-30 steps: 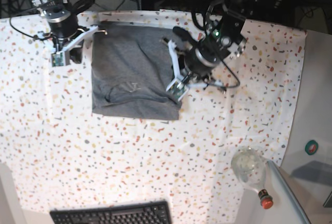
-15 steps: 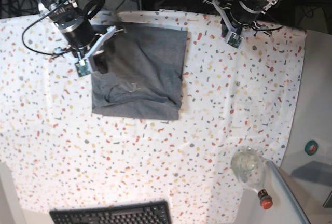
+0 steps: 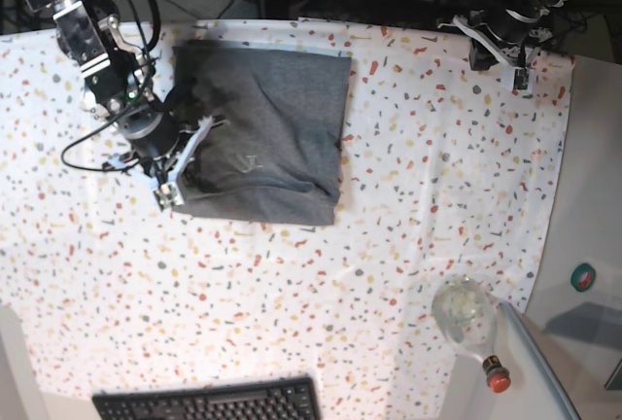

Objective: Layout the t-shirt on the table in an organized manner, then fold the t-shirt properly
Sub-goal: 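Lower both grippers onto the bundle's edges beside the collar, then pull the bundle's collar edge with both grippers to square it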

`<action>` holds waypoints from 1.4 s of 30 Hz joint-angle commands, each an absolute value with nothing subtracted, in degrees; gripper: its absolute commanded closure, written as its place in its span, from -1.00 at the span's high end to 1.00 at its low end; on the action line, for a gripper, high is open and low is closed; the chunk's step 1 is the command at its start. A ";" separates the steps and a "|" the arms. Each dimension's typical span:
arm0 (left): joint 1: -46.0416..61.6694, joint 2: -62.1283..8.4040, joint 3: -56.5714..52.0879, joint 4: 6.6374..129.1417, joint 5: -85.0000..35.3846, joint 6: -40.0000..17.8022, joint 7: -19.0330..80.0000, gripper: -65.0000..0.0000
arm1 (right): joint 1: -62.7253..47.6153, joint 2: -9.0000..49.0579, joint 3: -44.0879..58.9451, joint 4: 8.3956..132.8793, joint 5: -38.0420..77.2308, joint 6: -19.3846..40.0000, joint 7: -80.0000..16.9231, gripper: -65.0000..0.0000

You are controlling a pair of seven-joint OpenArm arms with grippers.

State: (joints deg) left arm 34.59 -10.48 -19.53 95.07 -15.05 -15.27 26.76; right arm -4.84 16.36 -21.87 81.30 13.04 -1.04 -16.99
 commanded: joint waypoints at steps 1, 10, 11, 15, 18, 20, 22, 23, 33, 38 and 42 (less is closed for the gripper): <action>34.77 -10.77 -19.74 95.87 -15.34 -15.52 25.80 -1.00 | -3.74 16.40 -21.76 81.54 13.05 -1.19 -15.43 -1.00; 33.27 -10.77 -19.65 95.96 -15.43 -15.52 26.15 -1.00 | 3.12 13.67 -21.76 66.59 13.05 -1.10 -12.53 -1.00; 32.57 -10.77 -19.47 96.31 -15.43 -15.52 26.15 -1.00 | 3.12 13.32 -21.67 65.89 13.05 -1.10 -11.03 -1.00; 31.16 -11.03 -16.57 97.80 -15.34 -15.52 26.24 -1.00 | 1.19 13.32 -21.41 69.41 13.05 -1.10 -8.66 -1.00; 28.79 -11.03 -12.97 100.00 -15.34 -15.52 26.24 -1.00 | -1.45 14.46 -21.32 76.09 13.05 -1.10 -8.57 -1.00; 26.77 -10.86 -10.33 100.53 -15.34 -15.52 26.33 -1.00 | -2.77 14.73 -21.32 79.25 13.05 -1.10 -8.57 -1.00; 23.78 -10.68 -7.08 100.18 -15.34 -15.34 26.33 -1.00 | -3.91 14.90 -21.32 81.54 13.05 -1.10 -8.57 -1.00; 22.20 -10.68 -5.23 99.56 -15.34 -15.34 26.33 -1.00 | -4.18 14.90 -21.32 82.15 13.05 -1.10 -8.57 -1.00; 7.78 -7.78 4.09 86.46 -15.43 -15.25 26.33 -1.00 | -4.44 16.13 -21.32 82.24 13.05 -1.10 -8.57 -1.00; 3.91 -6.73 7.87 84.18 -15.52 -15.25 26.33 -1.00 | -4.44 16.13 -21.32 82.15 13.05 -1.10 -8.66 -1.00; 0.66 -5.23 8.31 82.07 -15.43 -15.25 26.42 -1.00 | -4.44 16.13 -21.32 82.15 13.05 -1.10 -8.66 -1.00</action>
